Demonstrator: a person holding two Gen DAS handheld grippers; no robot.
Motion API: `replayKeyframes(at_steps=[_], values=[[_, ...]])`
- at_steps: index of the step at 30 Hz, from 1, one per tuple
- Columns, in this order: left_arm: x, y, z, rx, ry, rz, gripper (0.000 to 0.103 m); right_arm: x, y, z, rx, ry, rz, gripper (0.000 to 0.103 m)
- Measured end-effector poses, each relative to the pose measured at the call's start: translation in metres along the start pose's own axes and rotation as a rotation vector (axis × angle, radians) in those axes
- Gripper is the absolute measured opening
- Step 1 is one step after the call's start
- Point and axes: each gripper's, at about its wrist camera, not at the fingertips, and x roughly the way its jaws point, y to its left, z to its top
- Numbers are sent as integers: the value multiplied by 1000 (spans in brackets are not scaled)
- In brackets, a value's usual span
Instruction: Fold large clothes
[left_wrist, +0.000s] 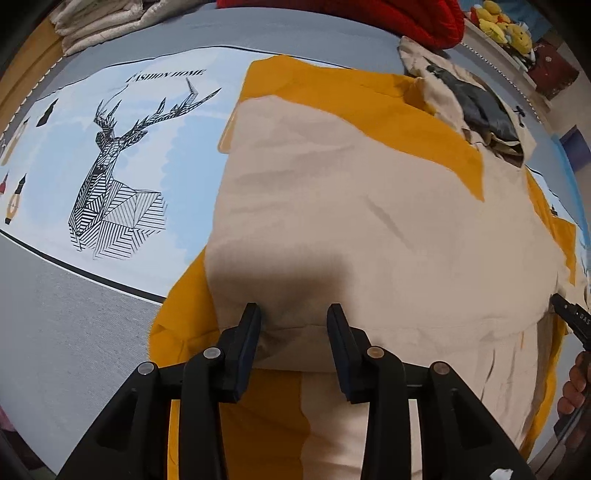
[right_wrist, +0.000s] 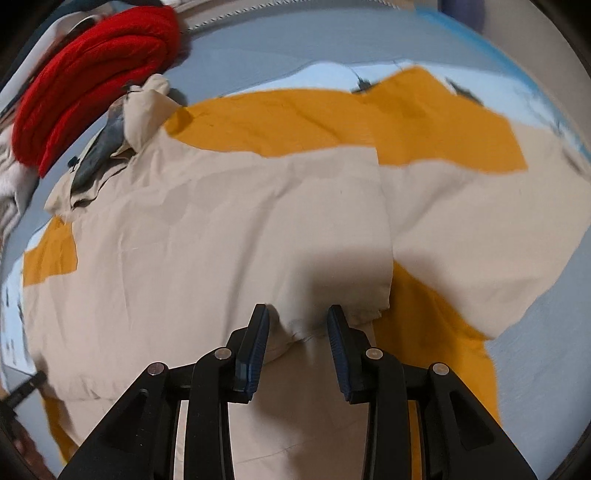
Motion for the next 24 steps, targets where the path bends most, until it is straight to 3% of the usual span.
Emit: replayKeyframes(at_steps=[11, 24], values=[[-35, -32, -15, 58, -87, -25, 35, -45, 17, -11, -82, -110, -42, 35], [-67, -81, -54, 158, -190, -69, 35, -100, 3, -35, -156, -204, -68, 35]])
